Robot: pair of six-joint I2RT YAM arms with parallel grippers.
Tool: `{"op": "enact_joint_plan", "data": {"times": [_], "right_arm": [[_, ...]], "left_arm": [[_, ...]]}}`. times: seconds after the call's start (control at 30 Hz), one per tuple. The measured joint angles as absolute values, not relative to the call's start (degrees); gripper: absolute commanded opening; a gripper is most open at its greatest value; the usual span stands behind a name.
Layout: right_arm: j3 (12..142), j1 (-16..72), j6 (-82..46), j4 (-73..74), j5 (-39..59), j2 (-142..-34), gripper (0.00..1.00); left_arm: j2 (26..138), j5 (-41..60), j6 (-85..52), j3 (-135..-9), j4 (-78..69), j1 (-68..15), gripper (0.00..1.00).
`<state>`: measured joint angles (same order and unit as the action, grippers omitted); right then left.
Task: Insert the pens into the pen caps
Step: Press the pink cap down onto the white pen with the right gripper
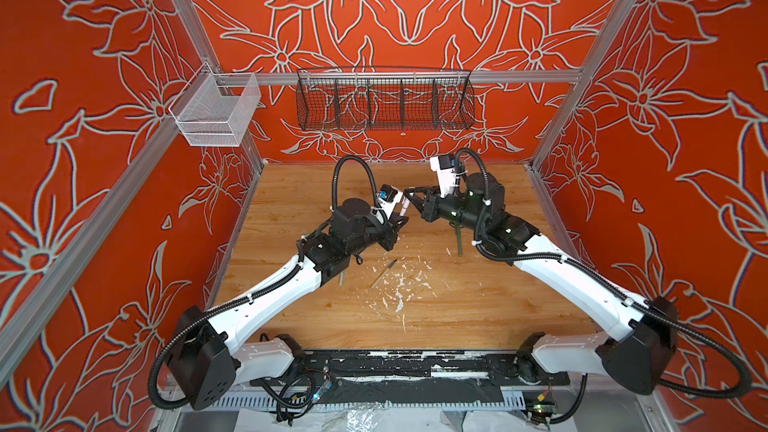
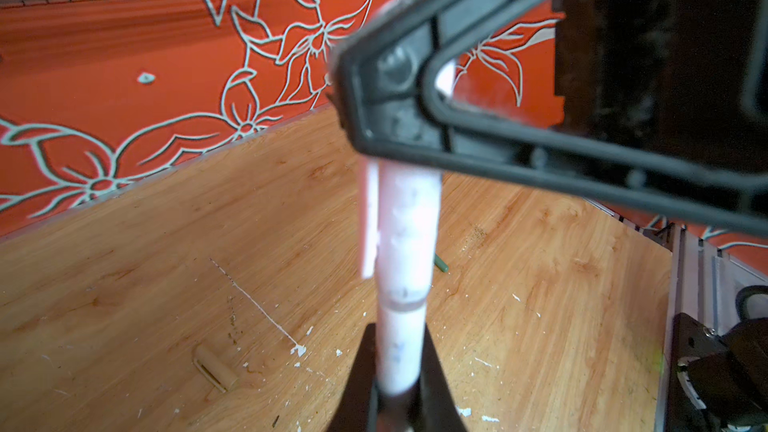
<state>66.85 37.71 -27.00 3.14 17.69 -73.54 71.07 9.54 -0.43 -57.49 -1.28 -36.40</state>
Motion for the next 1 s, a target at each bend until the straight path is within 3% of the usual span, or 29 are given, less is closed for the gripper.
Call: {"op": "enact_joint_plan", "data": {"times": [0.8,1.0], "right_arm": [[54.7,37.7,-28.8,21.7,13.8,-71.2,0.01],[56.9,37.9,-28.3,17.7,13.4,-70.5,0.25]], "left_arm": [[77.1,11.6,3.0,-68.6,11.2,-35.8,0.0],[77.0,15.5,1.6,-66.8,7.3,-35.1,0.0]]}}
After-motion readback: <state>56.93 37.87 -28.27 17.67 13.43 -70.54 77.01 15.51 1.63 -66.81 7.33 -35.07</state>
